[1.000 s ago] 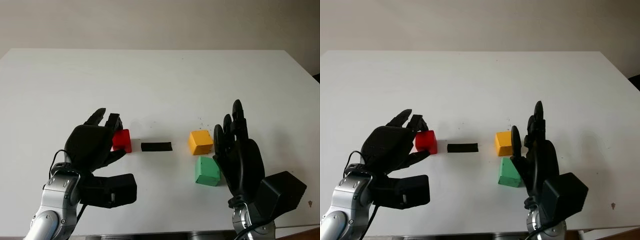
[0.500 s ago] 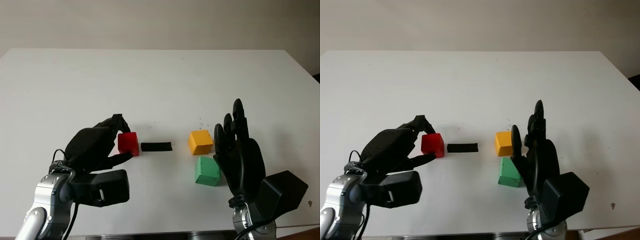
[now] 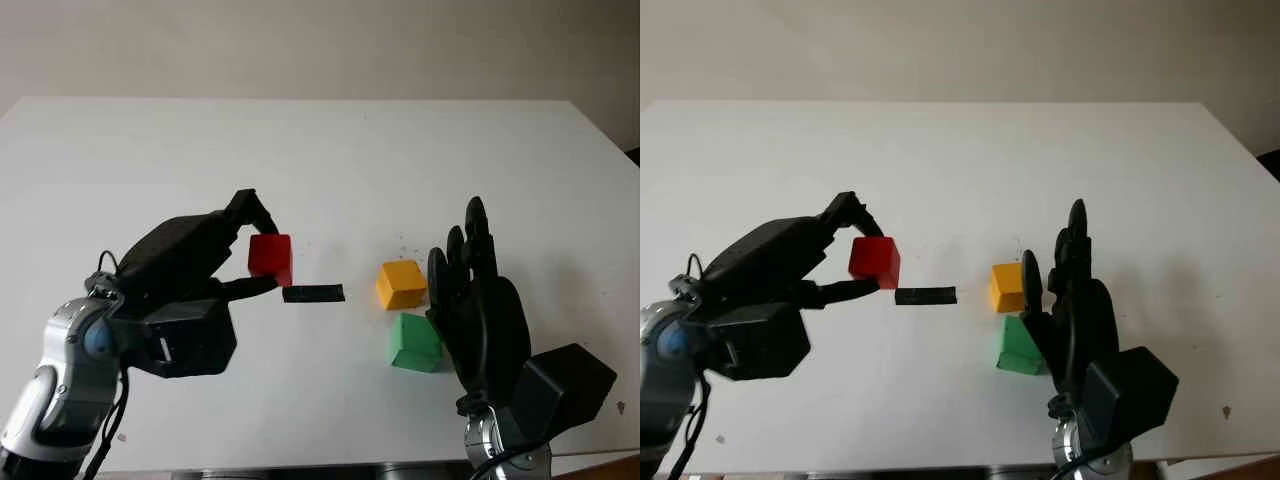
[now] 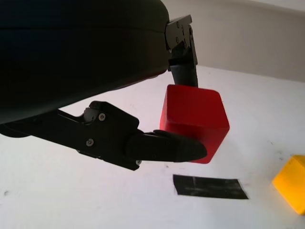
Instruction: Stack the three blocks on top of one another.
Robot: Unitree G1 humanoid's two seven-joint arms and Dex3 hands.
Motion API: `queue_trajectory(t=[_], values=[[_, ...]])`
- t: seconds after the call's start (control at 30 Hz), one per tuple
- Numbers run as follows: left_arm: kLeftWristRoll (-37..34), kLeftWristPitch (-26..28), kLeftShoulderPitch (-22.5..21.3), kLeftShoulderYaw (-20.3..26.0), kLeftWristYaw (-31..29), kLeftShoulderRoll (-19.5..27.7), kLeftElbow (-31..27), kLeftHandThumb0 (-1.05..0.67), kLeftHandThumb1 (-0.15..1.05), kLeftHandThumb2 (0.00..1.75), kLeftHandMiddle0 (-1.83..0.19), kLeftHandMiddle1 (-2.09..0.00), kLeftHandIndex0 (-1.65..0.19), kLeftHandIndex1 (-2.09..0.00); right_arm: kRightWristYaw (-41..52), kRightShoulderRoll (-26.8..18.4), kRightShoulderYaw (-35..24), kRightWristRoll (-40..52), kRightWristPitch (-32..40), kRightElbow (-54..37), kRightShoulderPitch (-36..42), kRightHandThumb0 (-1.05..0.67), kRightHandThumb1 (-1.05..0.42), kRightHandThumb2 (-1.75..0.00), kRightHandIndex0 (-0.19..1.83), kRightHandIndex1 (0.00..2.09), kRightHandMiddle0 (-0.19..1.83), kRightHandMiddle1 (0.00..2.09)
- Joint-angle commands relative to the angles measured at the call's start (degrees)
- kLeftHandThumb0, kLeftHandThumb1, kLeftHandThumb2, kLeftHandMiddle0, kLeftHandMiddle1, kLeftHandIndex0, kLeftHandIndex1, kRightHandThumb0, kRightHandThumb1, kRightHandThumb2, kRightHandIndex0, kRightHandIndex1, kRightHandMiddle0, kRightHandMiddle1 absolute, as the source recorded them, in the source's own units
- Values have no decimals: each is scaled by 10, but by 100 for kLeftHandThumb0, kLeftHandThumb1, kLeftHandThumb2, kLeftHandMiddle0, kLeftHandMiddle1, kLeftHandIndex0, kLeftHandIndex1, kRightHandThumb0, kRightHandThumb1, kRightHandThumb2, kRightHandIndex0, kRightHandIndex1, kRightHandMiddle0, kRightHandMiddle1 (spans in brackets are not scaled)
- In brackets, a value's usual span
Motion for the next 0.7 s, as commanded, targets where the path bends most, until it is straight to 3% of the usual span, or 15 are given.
queue_trajectory(t=[0.0,0.1,0.23,0.47,0.67], values=[[30,-2,-22,-24,20,-9,13,-39,105,34,-10,-4,18,-177,-2,2,3,-4,0,-6,1,-62,-105,-51,-12,5,-10,5],[66,-5,-31,-56,51,-29,37,-37,105,33,-9,-5,17,-174,-3,3,4,-6,-2,-7,1,-61,-105,-51,-12,6,-10,5],[97,-14,-34,-90,84,-50,69,-36,105,34,-8,-5,19,-187,-6,3,6,-12,-3,-9,3,-62,-105,-50,-11,6,-10,5],[122,-5,-33,-126,77,-69,90,-36,105,33,-9,-6,16,-184,-7,1,9,-18,3,-16,5,-61,-105,-51,-12,5,-10,5],[123,-10,-31,-140,72,-75,98,-37,105,40,-10,-6,19,-209,-11,2,8,-19,-1,-15,5,-60,-105,-51,-11,6,-10,5]])
